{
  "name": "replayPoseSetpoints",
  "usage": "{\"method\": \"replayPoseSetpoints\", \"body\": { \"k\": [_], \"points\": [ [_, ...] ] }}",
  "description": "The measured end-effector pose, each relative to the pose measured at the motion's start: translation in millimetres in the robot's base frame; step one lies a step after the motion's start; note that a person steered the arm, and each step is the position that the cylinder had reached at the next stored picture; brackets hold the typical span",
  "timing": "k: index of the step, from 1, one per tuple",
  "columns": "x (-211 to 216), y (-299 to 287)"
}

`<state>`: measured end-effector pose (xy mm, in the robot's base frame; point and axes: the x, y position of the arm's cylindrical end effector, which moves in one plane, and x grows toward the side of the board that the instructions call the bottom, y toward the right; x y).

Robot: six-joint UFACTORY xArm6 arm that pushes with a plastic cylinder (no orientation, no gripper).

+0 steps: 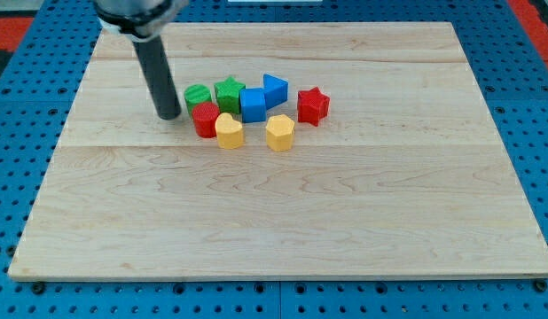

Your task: Move the yellow heart into the blue cube

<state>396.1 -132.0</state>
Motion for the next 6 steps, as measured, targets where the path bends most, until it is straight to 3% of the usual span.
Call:
{"method": "replayPoseSetpoints", "body": {
  "k": [3, 6],
  "points": [
    [66.9, 38.2],
    [41.1, 109.7]
  ]
}}
